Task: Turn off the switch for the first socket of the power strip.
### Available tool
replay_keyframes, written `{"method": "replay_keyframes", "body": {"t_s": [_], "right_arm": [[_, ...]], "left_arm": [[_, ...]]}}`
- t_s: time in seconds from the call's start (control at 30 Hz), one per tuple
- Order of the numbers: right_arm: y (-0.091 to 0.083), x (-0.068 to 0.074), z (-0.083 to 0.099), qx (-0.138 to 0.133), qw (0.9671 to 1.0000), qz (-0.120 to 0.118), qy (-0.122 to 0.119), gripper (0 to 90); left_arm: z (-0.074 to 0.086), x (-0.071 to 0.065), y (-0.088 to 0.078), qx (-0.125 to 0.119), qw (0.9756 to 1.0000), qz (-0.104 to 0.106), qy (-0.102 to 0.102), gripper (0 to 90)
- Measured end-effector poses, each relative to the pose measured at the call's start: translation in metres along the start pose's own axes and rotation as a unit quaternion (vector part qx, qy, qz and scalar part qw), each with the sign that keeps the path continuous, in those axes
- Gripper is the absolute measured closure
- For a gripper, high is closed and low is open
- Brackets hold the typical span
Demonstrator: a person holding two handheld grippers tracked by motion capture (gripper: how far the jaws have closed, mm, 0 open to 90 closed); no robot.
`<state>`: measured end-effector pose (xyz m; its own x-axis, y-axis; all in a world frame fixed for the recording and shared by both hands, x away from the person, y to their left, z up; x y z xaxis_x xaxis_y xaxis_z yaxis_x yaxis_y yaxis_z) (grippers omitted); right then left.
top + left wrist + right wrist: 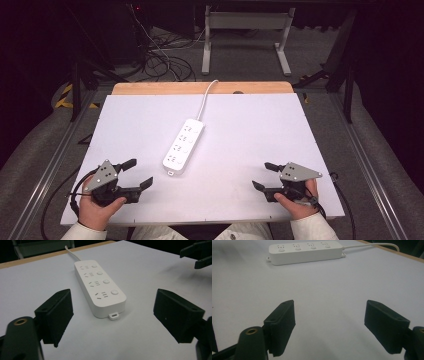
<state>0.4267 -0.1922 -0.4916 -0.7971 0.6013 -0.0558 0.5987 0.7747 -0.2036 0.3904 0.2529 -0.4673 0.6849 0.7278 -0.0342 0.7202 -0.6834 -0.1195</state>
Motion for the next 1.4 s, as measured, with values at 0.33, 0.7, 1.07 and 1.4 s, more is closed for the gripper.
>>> {"method": "replay_keyframes", "body": {"t_s": [0.33,0.7,1.07,1.4], "right_arm": [[0.003,0.001,0.002,0.005,1.0,-0.004,0.001,25.4],[0.004,0.002,0.002,0.005,1.0,-0.005,0.003,25.5],[0.004,0.002,0.002,0.004,1.0,-0.007,0.002,25.4],[0.004,0.003,0.003,0.005,1.0,-0.008,0.001,25.4]], "left_arm": [[-0.013,0.001,0.013,0.019,0.9998,-0.003,0.005,23.2],[-0.029,0.006,0.029,0.026,0.9997,-0.001,0.004,24.6],[-0.041,0.007,0.051,0.029,0.9996,0.004,0.001,26.0],[-0.056,0.008,0.071,0.042,0.9989,0.004,0.023,27.4]]}}
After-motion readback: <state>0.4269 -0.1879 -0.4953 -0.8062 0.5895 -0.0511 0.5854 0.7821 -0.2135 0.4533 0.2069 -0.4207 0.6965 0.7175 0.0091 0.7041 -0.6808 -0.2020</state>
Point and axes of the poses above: each handheld gripper's, and its own axes: y roughly forward along the jaws, z roughly out of its underside, x roughly to its left, the point moved 4 cm from there along y, roughly forward along the jaws, and after that the axes turned 15 degrees about -x, right-handed, at the moved point
